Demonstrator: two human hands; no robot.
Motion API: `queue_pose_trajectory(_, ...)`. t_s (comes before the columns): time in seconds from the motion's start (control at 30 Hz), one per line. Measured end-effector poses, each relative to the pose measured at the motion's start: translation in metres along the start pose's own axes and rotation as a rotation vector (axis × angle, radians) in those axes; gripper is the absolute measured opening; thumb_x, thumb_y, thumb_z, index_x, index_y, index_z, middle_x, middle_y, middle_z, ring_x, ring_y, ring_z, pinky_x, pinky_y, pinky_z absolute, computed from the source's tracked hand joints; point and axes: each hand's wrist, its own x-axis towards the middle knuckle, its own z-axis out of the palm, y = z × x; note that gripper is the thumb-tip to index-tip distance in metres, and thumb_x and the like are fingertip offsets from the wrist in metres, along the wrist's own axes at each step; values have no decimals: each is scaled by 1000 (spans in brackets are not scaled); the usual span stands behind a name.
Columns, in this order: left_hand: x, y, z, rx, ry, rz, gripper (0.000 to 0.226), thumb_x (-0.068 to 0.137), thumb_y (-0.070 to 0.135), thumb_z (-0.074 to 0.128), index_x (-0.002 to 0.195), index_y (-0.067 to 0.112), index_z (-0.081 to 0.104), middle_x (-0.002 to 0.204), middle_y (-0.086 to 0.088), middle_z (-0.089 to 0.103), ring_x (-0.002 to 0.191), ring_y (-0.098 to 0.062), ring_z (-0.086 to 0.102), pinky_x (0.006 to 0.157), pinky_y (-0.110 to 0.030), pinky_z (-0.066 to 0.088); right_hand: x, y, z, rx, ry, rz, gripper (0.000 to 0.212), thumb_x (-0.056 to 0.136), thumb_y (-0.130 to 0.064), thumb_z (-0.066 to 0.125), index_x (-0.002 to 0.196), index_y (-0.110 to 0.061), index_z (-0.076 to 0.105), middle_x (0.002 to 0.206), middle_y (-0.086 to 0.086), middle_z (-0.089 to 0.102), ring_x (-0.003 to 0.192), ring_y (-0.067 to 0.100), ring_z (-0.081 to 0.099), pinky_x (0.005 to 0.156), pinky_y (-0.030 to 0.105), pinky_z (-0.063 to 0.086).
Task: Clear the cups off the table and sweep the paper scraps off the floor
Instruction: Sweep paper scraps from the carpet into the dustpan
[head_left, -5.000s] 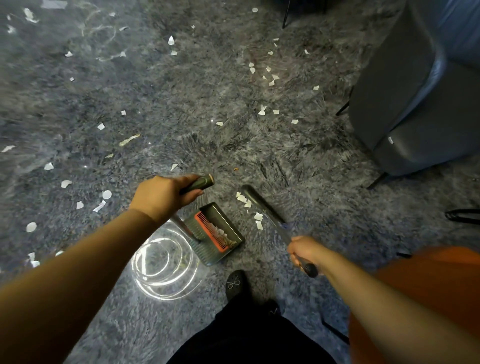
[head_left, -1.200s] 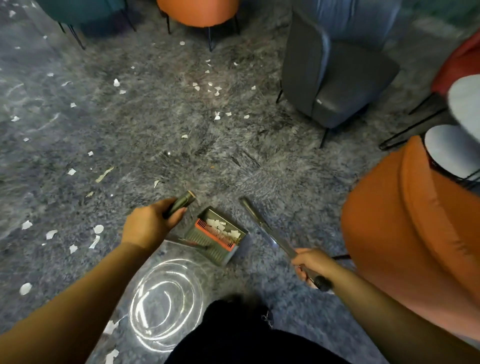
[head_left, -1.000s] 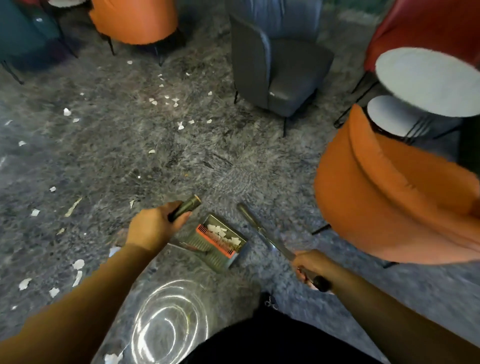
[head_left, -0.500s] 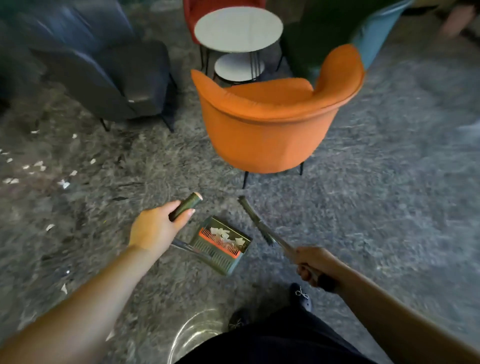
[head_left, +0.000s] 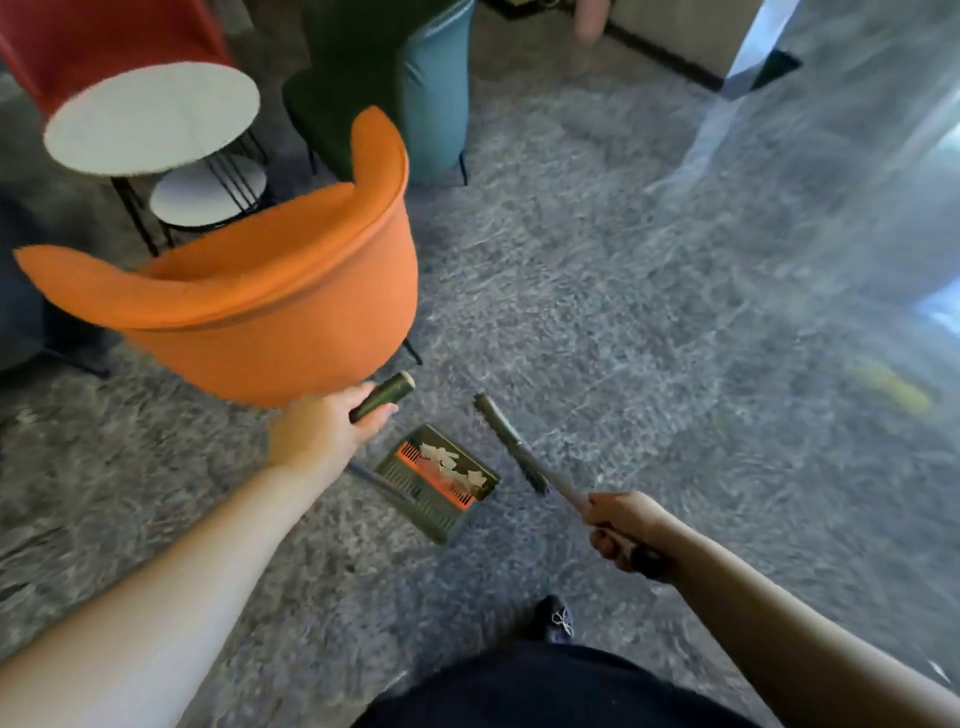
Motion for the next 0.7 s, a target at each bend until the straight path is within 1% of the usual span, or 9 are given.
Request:
queue_pose_trajectory(0.13, 60, 74, 26, -16, -56, 51, 48, 93, 50, 55, 125, 15, 63, 119, -14, 67, 107, -33, 61, 87, -38, 48, 15, -12, -77, 46, 51, 6, 17, 86, -8, 50, 100, -7, 60, 52, 9, 51, 46, 20, 36, 44, 21, 22)
queue_pose_trajectory(0.23, 99, 116, 42, 4, -3, 131, 50, 90, 56, 52, 118, 18, 66, 104, -18, 70, 93, -37, 64, 77, -43, 52, 20, -27, -120, 108, 90, 0, 12, 89, -1, 47, 89, -9, 56, 56, 11, 47, 41, 18, 39, 37, 16, 25)
queue_pose_trajectory(0.33, 140, 149, 60, 25, -4, 190, 53, 85, 65, 42, 115, 29, 66, 83, -7, 72, 77, -33, 64, 62, -36, 49, 31, -45, -155, 157, 117, -29, 13, 90, 2, 45, 91, -7, 55, 57, 12, 45, 38, 16, 41, 34, 14, 26)
queue_pose_trajectory(0.4, 172, 169, 71, 55, -33, 201, 51, 88, 67, 42, 119, 32, 63, 76, 0, 70, 71, -26, 63, 57, -32, 44, 43, -61, -175, 217, 131, -25, 15, 90, 3, 45, 94, -9, 54, 58, 11, 44, 35, 14, 41, 34, 13, 26)
queue_pose_trajectory(0.47, 206, 188, 82, 58, -54, 197, 47, 90, 62, 46, 122, 33, 62, 78, -3, 70, 74, -27, 63, 58, -32, 42, 59, -79, -196, 256, 157, -21, 17, 90, 2, 45, 100, -6, 56, 57, 11, 44, 36, 14, 40, 36, 13, 26)
queue_pose_trajectory(0.5, 223, 199, 86, 65, -58, 202, 45, 90, 60, 48, 124, 33, 61, 81, -6, 70, 77, -30, 63, 58, -32, 40, 68, -89, -205, 268, 171, -24, 22, 90, 2, 45, 108, 0, 57, 57, 11, 44, 36, 14, 39, 36, 13, 25)
queue_pose_trajectory(0.57, 258, 221, 93, 70, -63, 238, 45, 92, 54, 51, 128, 31, 60, 88, -11, 71, 82, -33, 64, 59, -32, 36, 86, -109, -224, 295, 205, -19, 34, 90, 3, 45, 123, 11, 46, 56, 12, 44, 38, 16, 38, 37, 12, 24)
queue_pose_trajectory(0.6, 274, 230, 95, 61, -72, 250, 45, 92, 53, 52, 129, 29, 60, 91, -12, 71, 85, -34, 64, 61, -32, 39, 95, -120, -233, 308, 216, -13, 38, 90, 2, 46, 127, 11, 42, 55, 12, 44, 39, 16, 38, 38, 13, 24)
queue_pose_trajectory(0.7, 330, 258, 105, 32, -90, 267, 46, 91, 53, 52, 130, 28, 60, 94, -13, 72, 87, -34, 65, 69, -36, 50, 119, -156, -259, 338, 236, 4, 39, 89, 1, 47, 128, 6, 44, 56, 11, 45, 39, 17, 37, 42, 14, 24)
